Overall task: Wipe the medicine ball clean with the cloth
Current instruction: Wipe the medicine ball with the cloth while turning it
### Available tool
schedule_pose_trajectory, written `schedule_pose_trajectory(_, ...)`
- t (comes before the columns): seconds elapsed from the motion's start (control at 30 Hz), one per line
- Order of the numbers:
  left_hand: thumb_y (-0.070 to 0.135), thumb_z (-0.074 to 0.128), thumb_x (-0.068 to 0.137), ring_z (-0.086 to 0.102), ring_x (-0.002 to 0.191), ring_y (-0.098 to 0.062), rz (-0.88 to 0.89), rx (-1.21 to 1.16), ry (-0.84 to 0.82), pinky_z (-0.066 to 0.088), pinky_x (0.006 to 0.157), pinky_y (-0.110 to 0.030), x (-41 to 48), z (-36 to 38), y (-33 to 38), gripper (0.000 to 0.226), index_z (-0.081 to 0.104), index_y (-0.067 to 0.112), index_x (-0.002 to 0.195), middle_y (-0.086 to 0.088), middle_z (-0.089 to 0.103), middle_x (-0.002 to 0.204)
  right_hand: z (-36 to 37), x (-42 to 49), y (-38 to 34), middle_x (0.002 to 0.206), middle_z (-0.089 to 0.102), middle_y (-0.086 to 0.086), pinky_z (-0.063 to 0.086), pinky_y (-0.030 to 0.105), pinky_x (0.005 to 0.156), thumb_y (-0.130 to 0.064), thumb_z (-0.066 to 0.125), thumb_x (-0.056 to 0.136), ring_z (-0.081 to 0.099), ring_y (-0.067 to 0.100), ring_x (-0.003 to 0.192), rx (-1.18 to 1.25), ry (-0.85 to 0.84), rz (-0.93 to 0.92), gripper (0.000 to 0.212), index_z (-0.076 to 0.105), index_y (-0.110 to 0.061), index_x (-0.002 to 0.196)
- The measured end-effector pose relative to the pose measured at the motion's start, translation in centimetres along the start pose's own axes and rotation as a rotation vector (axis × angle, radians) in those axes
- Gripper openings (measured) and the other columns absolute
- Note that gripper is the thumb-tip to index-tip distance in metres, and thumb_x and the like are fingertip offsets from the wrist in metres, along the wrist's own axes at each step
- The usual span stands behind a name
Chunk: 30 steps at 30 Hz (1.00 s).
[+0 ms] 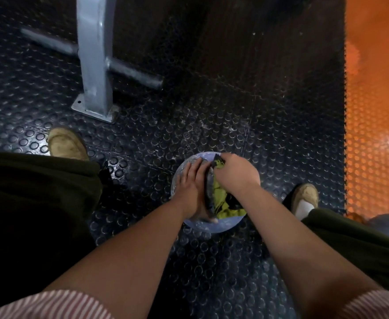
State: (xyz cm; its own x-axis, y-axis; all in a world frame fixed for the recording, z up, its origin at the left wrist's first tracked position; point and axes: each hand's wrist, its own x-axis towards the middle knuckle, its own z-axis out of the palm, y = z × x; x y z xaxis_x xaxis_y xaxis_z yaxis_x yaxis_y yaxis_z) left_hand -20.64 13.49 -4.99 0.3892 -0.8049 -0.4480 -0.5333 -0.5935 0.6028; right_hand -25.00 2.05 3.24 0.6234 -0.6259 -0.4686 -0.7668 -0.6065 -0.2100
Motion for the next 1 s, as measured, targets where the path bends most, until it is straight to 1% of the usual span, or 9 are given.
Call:
schedule_pose_trajectory(0.07,0.037,0.083,0.069,-0.021,0.147,-0.023,-0.009,-0.029,0.012,-0.003,0.120,-0.047,0.4,0.2,-0.4,0.128,-0.012,0.024,0.153,0.000,-0.019,0.160,0.8,-2.1,0.4,0.106,0.064,0.004,0.041,0.029,0.067,-0.023,0.044,0.092,0.058,0.026,0.090,-0.027,0.019,-0.027,0.025,0.057,-0.020,0.114)
schedule_pose_trajectory(0.2,0.035,0.072,0.079,-0.023,0.146,-0.021,-0.037,0.008,0.006,-0.003,0.121,-0.047,0.8,0.6,0.1,0.116,-0.019,0.030,0.150,0.004,-0.025,0.158,2.4,-5.4,1.3,0.111,0.061,0.001,0.039,0.031,0.067,-0.028,0.047,0.091,0.060,0.027,0.097,-0.099,0.046,-0.115,0.023,0.054,-0.019,0.111)
schedule_pose_trajectory(0.33,0.028,0.079,0.078,-0.025,0.145,-0.025,-0.073,0.002,-0.024,-0.008,0.119,-0.046,0.1,0.9,0.5,0.123,-0.020,0.030,0.150,0.004,-0.028,0.157,1.5,-3.5,1.1,0.106,0.062,0.001,0.043,0.030,0.066,-0.025,0.047,0.089,0.060,0.026,0.091,-0.130,0.034,-0.052,0.021,0.058,-0.021,0.107)
schedule_pose_trajectory(0.43,0.033,0.086,0.068,-0.023,0.146,-0.027,-0.080,0.017,-0.036,-0.008,0.119,-0.048,0.0,0.7,0.7,0.134,-0.019,0.026,0.151,0.000,-0.024,0.159,0.4,-1.0,0.3,0.106,0.064,0.003,0.043,0.029,0.067,-0.020,0.048,0.088,0.060,0.026,0.093,-0.104,0.018,0.006,0.026,0.060,-0.022,0.111)
schedule_pose_trajectory(0.5,0.036,0.087,0.064,-0.021,0.147,-0.027,-0.080,0.005,-0.038,-0.004,0.120,-0.050,0.1,0.2,0.6,0.136,-0.016,0.024,0.152,-0.001,-0.021,0.159,0.2,-0.1,-0.3,0.108,0.064,0.004,0.042,0.030,0.067,-0.018,0.049,0.088,0.060,0.026,0.095,-0.075,0.012,0.017,0.029,0.059,-0.022,0.115)
schedule_pose_trajectory(0.63,0.028,0.083,0.071,-0.018,0.148,-0.023,-0.067,-0.112,-0.002,-0.002,0.120,-0.047,0.8,-0.3,0.3,0.122,-0.008,0.028,0.153,0.003,-0.016,0.160,1.2,-2.4,0.3,0.109,0.063,0.004,0.041,0.030,0.066,-0.020,0.044,0.093,0.060,0.027,0.094,-0.084,0.036,-0.013,0.029,0.054,-0.021,0.119)
schedule_pose_trajectory(0.73,0.027,0.079,0.076,-0.015,0.148,-0.022,-0.073,-0.143,0.014,-0.002,0.120,-0.044,0.8,-0.3,0.4,0.113,-0.004,0.032,0.153,0.005,-0.015,0.160,2.4,-5.4,0.8,0.114,0.060,0.005,0.038,0.031,0.067,-0.025,0.046,0.094,0.061,0.029,0.099,-0.150,0.018,-0.070,0.025,0.053,-0.018,0.117)
schedule_pose_trajectory(0.93,0.030,0.083,0.073,-0.023,0.146,-0.024,-0.120,-0.018,-0.011,-0.010,0.119,-0.043,-0.4,0.5,1.0,0.125,-0.014,0.026,0.152,0.000,-0.023,0.159,1.4,-3.1,0.4,0.110,0.061,0.005,0.040,0.030,0.064,-0.018,0.046,0.092,0.061,0.028,0.093,-0.206,0.040,-0.021,0.025,0.056,-0.017,0.115)
schedule_pose_trajectory(1.0,0.039,0.085,0.067,-0.024,0.146,-0.026,-0.126,0.022,-0.005,-0.010,0.120,-0.044,-0.7,0.8,0.8,0.134,-0.018,0.024,0.151,-0.002,-0.023,0.158,0.9,-1.3,-0.1,0.111,0.060,0.006,0.041,0.031,0.066,-0.015,0.045,0.091,0.060,0.027,0.095,-0.185,0.032,0.007,0.027,0.057,-0.017,0.115)
